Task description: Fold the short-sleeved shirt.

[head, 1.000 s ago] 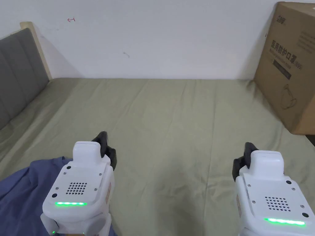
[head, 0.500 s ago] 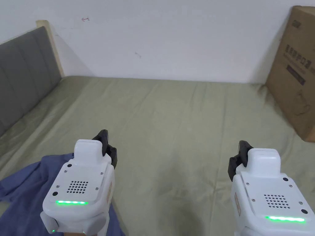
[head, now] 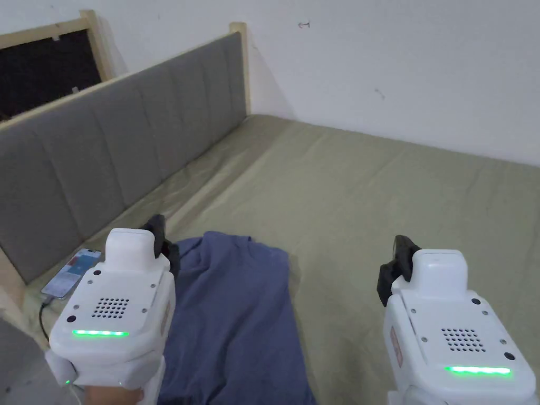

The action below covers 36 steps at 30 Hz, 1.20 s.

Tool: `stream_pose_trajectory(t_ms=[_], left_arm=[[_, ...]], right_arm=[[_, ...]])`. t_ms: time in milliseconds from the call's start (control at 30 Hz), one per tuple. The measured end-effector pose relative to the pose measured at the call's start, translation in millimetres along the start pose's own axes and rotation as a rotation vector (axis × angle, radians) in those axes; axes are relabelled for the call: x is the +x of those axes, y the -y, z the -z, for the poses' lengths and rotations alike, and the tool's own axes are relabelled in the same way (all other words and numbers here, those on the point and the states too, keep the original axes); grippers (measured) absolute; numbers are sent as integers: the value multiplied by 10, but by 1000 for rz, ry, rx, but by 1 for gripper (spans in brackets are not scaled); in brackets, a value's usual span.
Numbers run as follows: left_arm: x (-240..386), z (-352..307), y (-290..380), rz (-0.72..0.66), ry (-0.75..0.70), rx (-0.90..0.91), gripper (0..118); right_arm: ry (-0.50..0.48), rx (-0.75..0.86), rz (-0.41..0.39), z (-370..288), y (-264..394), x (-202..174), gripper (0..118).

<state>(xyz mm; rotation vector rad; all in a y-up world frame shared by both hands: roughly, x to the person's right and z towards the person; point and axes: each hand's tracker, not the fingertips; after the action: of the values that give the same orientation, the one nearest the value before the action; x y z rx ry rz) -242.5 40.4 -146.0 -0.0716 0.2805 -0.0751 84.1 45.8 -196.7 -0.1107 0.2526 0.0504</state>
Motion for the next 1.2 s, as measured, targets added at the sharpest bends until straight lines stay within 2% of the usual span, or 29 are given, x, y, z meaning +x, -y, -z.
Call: stream_pose_trajectory(t_ms=[133,300,500,567,600,633,667,700,767,800,1067,1200], left_arm=[[-293,-112,60,4,-69,-28,0],[-520,-144,135,-31,-85,-89,0],[-519,89,230,-79,-41,-237,0],[-443,208,258,-84,-40,-311,3],[-413,283,284,-97,-26,-340,11],[-385,360,316,-108,-21,-379,25],[-340,463,353,-124,-7,-439,42],[-303,554,403,-139,3,-494,66],[-220,728,519,-181,41,-606,97],[-153,804,579,-197,54,-655,107],[407,1193,1141,-162,167,-889,109],[649,1307,1432,-128,151,-956,108]], right_arm=[[-66,-6,-2,65,1,-289,0],[-119,-17,-16,-3,-54,-531,0],[-113,-23,-42,-113,-80,-535,0],[-96,-27,-45,-71,-40,-416,0],[-87,-28,-45,-65,-27,-358,0],[-76,-30,-44,-76,-25,-326,0],[-64,-32,-44,-90,-22,-284,0],[-52,-33,-44,-84,-36,-247,0],[-30,-37,-42,-100,-30,-167,0],[-20,-41,-41,-110,-24,-121,0],[67,-76,-39,-140,25,211,0],[112,-97,-41,-198,79,383,0]])
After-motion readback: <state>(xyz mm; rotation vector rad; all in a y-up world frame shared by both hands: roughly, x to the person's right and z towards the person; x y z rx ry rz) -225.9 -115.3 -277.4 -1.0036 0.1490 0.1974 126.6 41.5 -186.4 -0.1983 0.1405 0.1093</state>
